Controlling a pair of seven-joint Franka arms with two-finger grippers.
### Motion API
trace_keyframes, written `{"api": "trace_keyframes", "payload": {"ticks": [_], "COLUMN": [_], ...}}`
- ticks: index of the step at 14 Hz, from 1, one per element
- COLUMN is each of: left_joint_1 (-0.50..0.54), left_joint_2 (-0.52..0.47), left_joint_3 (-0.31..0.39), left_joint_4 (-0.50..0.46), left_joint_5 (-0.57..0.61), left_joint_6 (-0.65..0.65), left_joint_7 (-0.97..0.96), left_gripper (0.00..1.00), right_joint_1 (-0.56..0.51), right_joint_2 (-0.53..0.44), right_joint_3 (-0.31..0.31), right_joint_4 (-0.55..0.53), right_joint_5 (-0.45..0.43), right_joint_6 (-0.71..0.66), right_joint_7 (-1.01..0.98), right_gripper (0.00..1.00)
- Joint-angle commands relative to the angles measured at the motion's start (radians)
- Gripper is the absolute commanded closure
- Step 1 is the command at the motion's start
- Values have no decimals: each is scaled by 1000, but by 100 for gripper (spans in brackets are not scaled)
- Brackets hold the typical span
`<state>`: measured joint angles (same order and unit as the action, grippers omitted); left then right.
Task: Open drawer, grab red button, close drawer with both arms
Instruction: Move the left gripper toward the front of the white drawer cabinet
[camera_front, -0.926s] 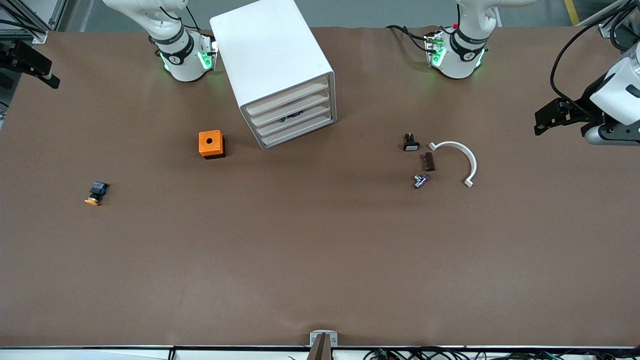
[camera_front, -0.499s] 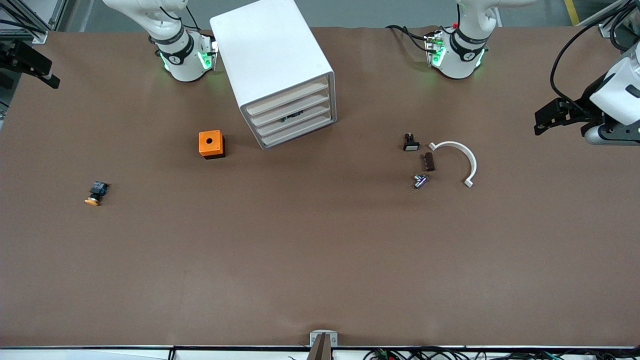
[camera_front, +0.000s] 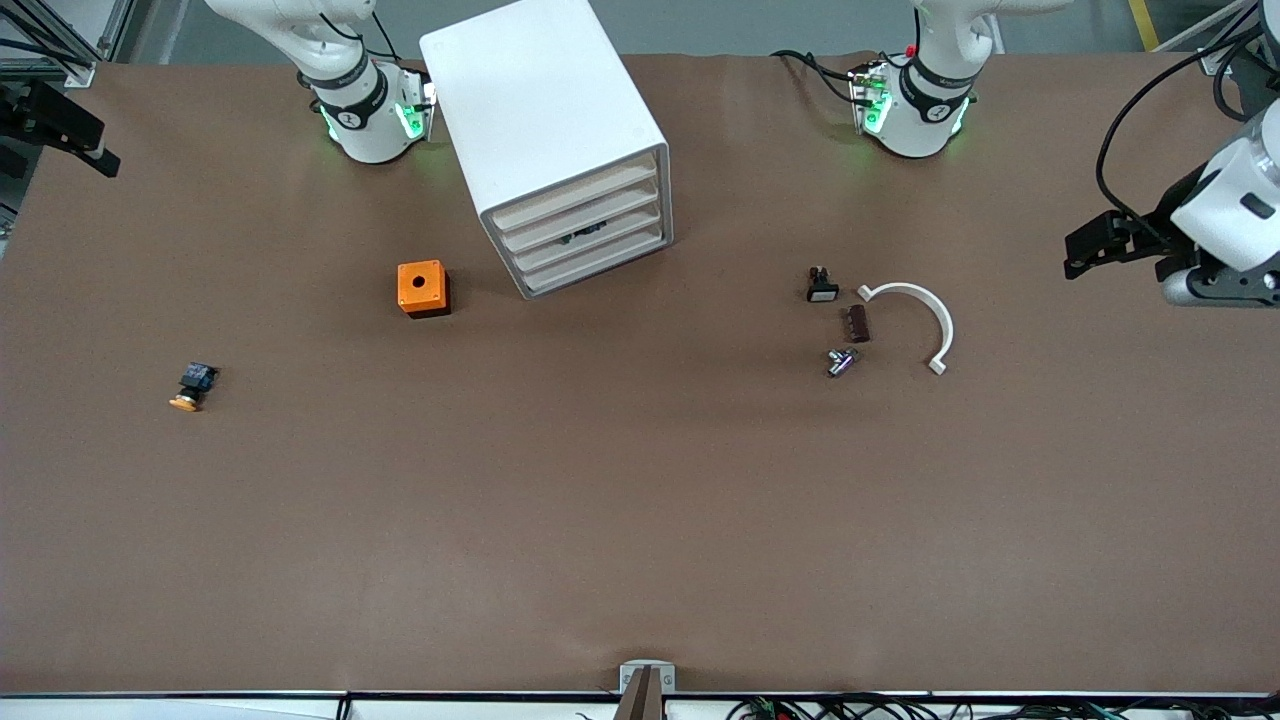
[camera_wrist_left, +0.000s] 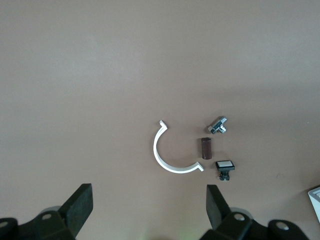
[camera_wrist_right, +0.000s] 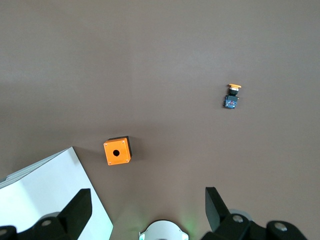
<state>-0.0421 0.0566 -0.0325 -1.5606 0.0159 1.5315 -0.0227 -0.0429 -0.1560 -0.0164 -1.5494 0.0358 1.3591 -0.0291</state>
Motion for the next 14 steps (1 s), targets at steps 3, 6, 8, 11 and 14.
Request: {"api": "trace_keyframes", "payload": {"ticks": [3, 6, 8, 11, 14], "left_joint_1": [-28, -59, -94, -143, -192], "left_joint_2": [87, 133, 155, 195, 244], "left_joint_3": [-10, -12, -12, -12, -12], "left_joint_4": [19, 21, 24, 27, 31], "left_joint_5": [-19, -88, -120, -126, -158], "left_joint_6": [-14, -14, -13, -7, -1], "left_joint_7": [-37, -117, -170, -256, -351], "left_gripper": [0, 0, 0, 0, 0], "right_joint_1": [3, -2, -2, -6, -11], "right_joint_2": [-17, -17, -16, 0, 73], "right_joint_3": [-7, -8, -8, -10, -8], "right_joint_4": [-9, -9, -8, 29, 29], "right_joint_5": [18, 18, 16, 13, 1], "right_joint_6": [-3, -6, -2, 2, -1], "right_joint_7": [8, 6, 8, 3, 12], "right_gripper": [0, 0, 0, 0, 0]}}
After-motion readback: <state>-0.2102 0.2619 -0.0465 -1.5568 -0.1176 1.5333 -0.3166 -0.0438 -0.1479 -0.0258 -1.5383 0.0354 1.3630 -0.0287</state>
